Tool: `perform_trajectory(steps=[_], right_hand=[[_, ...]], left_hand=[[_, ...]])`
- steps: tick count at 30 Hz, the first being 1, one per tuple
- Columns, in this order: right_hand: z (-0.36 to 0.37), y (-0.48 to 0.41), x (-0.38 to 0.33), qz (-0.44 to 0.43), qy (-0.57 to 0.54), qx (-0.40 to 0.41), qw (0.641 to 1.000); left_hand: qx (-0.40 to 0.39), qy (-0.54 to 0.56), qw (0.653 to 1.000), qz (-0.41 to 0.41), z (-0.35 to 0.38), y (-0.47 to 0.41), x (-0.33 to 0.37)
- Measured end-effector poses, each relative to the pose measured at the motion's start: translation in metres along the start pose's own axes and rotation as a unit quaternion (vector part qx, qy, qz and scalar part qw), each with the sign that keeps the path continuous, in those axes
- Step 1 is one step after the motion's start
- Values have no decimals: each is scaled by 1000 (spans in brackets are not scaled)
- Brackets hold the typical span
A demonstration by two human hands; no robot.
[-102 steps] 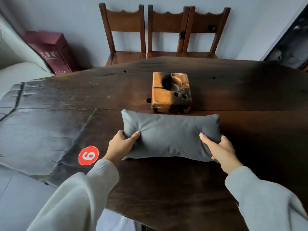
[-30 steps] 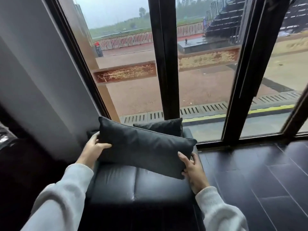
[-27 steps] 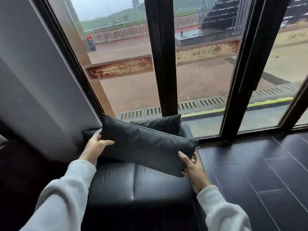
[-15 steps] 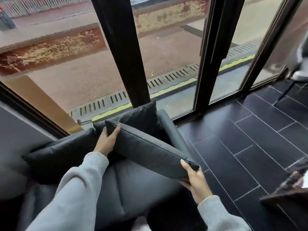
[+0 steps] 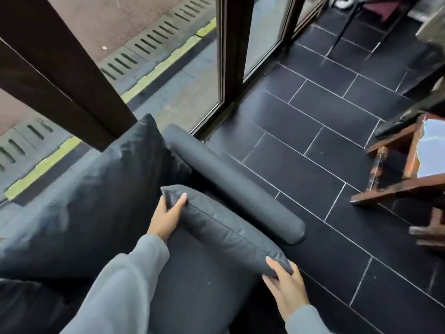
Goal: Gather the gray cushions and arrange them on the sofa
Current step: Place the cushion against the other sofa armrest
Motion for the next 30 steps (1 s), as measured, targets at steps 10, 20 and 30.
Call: perform_trajectory(steps=[10,20,30], right_hand=[[5,-80,31,-2,-34,104,994],[18,-102,-1,-78,144,88,983],[1,-39,-28,-175,485,34,856]], left_hand=[[-59,-29,995,70,91,-93,-46],[-49,-74,995,53,102,-135,-42],[-7,-401,904,149,20,-28,-28]])
Point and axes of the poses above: each hand's wrist, its own y-axis away from the middle knuckle, its own z-axis out of the palm, x = y × z, the point moved 9 cm from there along -y, towards the middle knuckle, and after that the axes turned 10 degrees about x, right-handed, at the moved point
